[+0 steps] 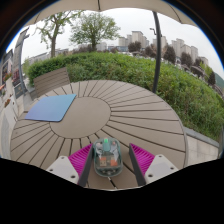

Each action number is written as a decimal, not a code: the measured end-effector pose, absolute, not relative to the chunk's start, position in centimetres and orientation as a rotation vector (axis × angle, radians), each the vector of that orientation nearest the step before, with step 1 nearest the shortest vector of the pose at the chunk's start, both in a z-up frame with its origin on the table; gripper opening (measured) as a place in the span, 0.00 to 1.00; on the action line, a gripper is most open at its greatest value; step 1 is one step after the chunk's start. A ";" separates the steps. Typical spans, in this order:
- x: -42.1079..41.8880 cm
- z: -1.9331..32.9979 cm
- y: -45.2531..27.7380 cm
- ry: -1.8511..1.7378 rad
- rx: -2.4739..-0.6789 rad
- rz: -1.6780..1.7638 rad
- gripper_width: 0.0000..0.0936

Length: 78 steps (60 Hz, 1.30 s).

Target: Arrange mouse

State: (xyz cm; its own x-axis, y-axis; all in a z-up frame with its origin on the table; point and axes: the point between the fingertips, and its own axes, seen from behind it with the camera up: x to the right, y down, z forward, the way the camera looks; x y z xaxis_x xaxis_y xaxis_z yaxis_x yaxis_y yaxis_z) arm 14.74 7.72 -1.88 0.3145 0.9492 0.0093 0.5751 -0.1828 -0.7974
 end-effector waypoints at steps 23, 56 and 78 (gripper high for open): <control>8.3 10.4 5.2 -1.320 -1.801 0.676 0.43; -14.4 0.1 -14.5 -1.341 -1.891 0.652 0.49; -4.8 12.6 -16.8 -1.366 -1.992 0.664 0.91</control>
